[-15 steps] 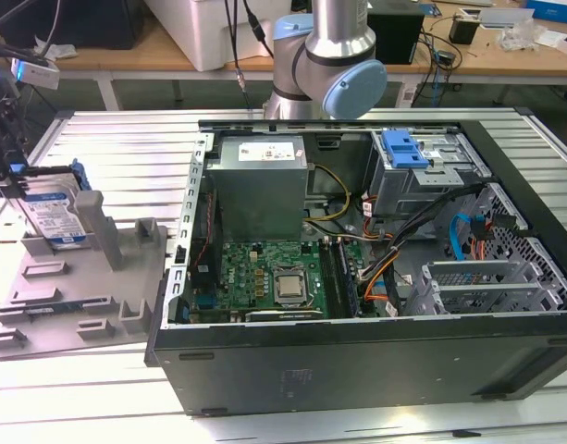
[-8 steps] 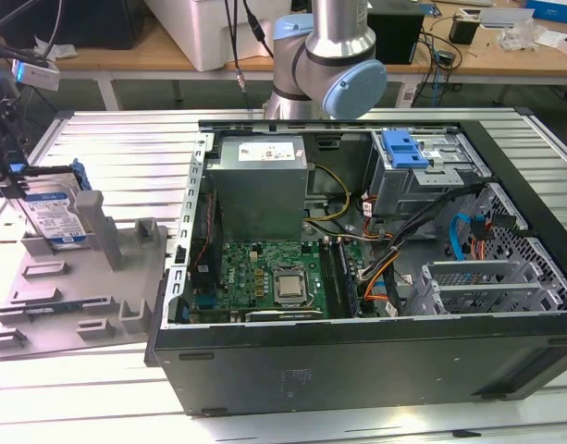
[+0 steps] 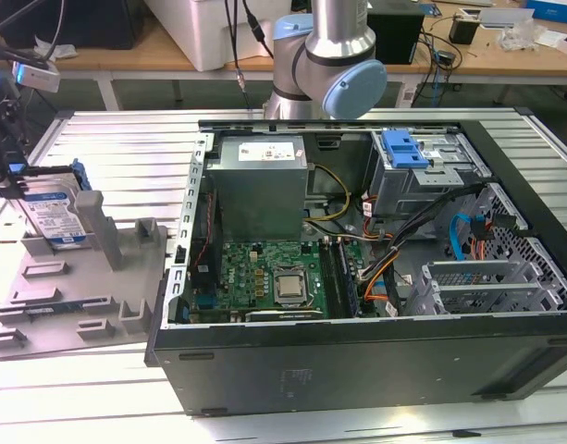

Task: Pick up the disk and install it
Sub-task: 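Pick up the disk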

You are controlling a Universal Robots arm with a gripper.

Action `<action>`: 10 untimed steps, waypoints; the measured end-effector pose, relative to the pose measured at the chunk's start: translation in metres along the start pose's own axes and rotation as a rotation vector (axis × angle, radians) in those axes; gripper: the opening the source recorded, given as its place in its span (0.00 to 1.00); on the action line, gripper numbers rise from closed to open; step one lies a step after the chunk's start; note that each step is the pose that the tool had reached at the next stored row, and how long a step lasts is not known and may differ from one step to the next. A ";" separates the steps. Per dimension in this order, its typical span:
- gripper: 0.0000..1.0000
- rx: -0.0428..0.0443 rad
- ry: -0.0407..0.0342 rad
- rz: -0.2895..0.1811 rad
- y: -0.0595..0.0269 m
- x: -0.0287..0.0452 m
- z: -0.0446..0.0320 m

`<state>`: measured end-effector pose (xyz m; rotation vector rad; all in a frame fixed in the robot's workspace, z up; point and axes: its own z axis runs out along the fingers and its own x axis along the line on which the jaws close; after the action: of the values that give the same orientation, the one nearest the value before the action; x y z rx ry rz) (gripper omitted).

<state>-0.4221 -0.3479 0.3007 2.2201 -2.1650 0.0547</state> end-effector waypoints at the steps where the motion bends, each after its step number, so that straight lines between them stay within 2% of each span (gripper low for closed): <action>1: 0.45 0.0001 0.0000 0.000 0.0003 0.0000 0.0001; 10: 0.45 -0.0001 0.0001 0.001 0.0002 -0.0001 0.0002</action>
<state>-0.4223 -0.3478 0.3005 2.2193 -2.1657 0.0547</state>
